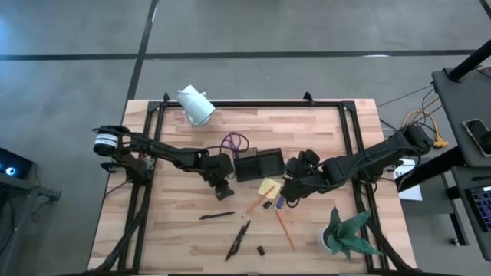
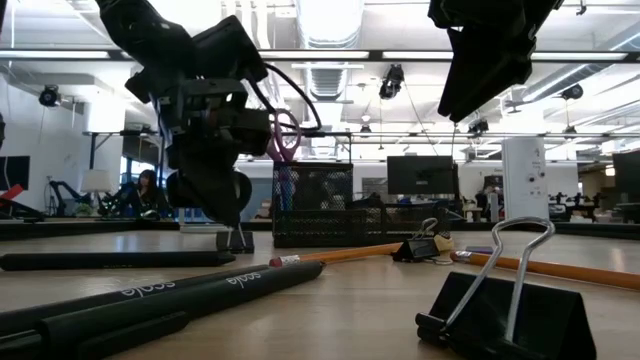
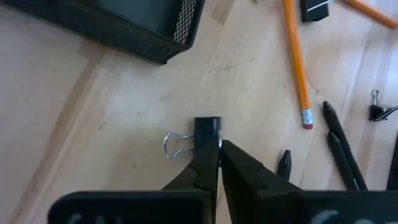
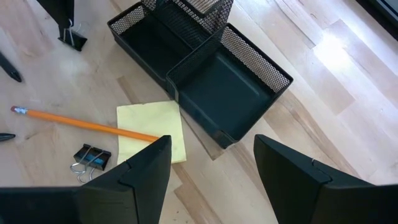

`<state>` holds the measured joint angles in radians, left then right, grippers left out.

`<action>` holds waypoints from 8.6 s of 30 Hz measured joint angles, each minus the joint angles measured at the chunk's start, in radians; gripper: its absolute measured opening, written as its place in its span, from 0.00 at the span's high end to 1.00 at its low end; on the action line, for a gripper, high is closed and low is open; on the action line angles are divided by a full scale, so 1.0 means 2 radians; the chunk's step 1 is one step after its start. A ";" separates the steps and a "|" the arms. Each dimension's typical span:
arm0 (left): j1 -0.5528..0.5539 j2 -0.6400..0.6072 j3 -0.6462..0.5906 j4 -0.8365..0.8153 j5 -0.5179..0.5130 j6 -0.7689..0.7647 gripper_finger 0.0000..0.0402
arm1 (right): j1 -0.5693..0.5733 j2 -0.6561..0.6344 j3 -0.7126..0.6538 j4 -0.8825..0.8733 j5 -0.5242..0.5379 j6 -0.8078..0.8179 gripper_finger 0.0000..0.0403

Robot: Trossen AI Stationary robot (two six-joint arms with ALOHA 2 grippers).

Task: Pick and place office supplies into organizer
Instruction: Put the top left black binder clip into the black desk organizer, then put the top black binder clip into the black desk organizer

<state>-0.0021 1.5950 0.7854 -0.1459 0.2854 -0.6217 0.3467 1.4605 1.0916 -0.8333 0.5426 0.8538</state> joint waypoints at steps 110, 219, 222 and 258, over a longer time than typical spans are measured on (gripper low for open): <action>-0.267 -0.161 0.041 -0.093 -0.319 -0.167 0.57 | 0.064 0.171 0.016 0.158 -0.114 -0.401 0.45; -0.264 -0.241 -0.041 -0.063 -0.357 -0.166 0.57 | 0.034 0.197 0.068 0.132 -0.129 -0.369 0.72; -0.264 -0.241 -0.043 -0.063 -0.357 -0.166 0.57 | 0.035 0.202 0.066 0.136 -0.126 -0.369 0.64; -0.264 -0.241 -0.054 -0.062 -0.357 -0.170 0.57 | 0.024 0.204 -0.010 0.267 -0.127 -0.393 0.67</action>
<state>-0.5301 1.1126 0.6781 -0.2703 -0.4282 -0.9623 0.3948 1.8675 1.0717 -0.2993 0.2878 0.0677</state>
